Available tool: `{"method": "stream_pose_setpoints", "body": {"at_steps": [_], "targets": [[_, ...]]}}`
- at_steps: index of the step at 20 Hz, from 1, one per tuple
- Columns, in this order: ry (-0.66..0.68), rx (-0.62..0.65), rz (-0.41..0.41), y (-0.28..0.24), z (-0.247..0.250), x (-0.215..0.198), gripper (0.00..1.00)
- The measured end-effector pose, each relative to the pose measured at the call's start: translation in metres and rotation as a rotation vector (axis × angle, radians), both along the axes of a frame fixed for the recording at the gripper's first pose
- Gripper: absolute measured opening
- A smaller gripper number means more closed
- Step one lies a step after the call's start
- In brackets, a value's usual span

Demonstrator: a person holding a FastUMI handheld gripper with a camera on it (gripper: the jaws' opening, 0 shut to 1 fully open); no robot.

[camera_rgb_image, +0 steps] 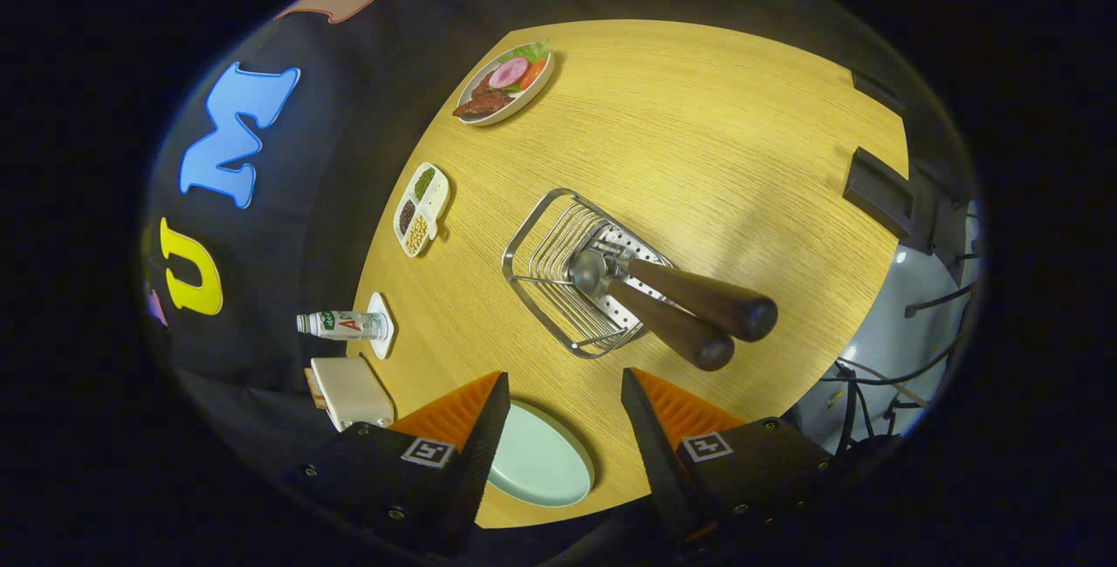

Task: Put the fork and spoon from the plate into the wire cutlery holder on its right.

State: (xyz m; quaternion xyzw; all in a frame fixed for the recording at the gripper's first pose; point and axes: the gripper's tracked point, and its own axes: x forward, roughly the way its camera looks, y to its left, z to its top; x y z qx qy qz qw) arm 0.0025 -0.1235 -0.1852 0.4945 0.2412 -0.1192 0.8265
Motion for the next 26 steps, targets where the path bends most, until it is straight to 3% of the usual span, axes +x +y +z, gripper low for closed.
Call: {"method": "stream_pose_setpoints", "body": {"at_steps": [18,26], "targets": [[0.014,-0.061,0.018,0.005,0.002,0.004,0.79],[-0.01,-0.172,0.039,0.003,0.019,0.006,0.79]]}}
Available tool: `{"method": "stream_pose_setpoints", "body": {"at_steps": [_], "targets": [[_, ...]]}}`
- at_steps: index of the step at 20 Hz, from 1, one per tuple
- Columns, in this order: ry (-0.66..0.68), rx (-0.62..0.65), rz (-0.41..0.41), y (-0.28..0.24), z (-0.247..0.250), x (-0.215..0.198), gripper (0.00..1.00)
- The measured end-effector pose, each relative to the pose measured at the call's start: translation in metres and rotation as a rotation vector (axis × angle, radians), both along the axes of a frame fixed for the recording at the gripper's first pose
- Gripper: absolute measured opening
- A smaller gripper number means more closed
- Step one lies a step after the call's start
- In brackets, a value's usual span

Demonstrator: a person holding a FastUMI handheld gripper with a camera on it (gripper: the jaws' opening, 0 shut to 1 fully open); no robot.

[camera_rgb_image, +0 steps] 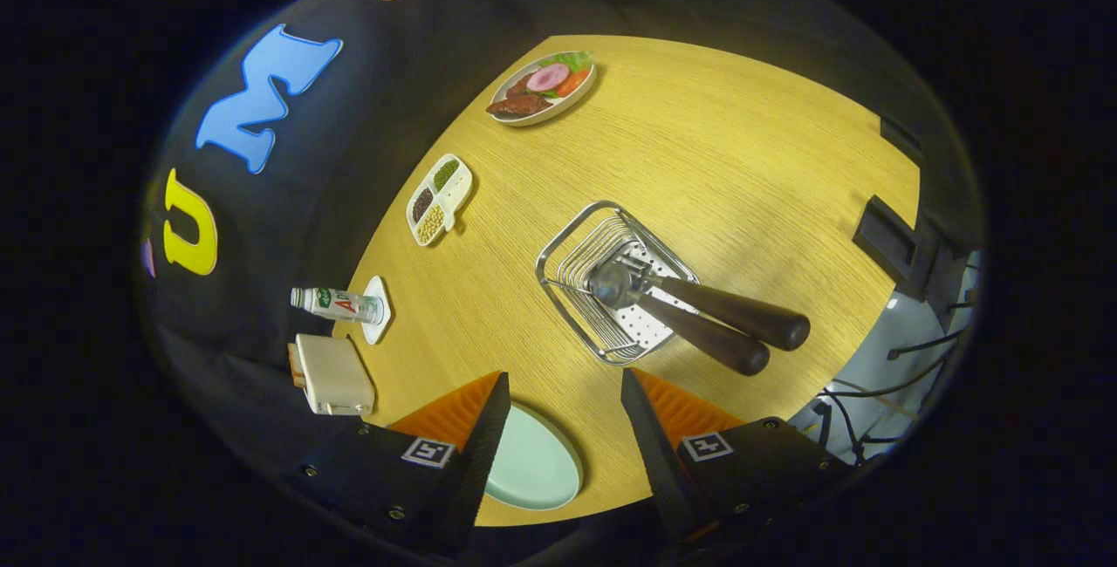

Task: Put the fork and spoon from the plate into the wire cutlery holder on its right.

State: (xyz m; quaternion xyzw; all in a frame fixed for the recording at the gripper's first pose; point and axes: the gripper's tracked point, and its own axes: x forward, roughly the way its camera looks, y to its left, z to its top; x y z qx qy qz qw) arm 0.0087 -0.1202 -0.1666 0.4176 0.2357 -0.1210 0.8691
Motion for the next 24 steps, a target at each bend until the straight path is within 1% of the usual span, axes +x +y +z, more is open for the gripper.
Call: {"method": "stream_pose_setpoints", "body": {"at_steps": [3,7,11,13,14,17,19,20,21,22,24], "targets": [[-0.041,-0.059,0.007,0.0,0.018,0.001,0.8],[-0.129,-0.23,-0.028,-0.014,0.054,-0.001,0.79],[-0.254,-0.473,-0.118,-0.034,0.112,-0.014,0.8],[-0.317,-0.564,-0.17,-0.04,0.14,-0.023,0.79],[-0.348,-0.608,-0.191,-0.041,0.153,-0.028,0.82],[-0.427,-0.746,-0.271,-0.052,0.19,-0.045,0.82],[-0.481,-0.816,-0.334,-0.055,0.213,-0.058,0.82],[-0.505,-0.842,-0.356,-0.055,0.221,-0.063,0.85],[-0.526,-0.861,-0.374,-0.053,0.23,-0.068,0.85],[-0.538,-0.882,-0.398,-0.055,0.236,-0.073,0.88],[-0.56,-0.941,-0.449,-0.059,0.248,-0.083,0.89]]}}
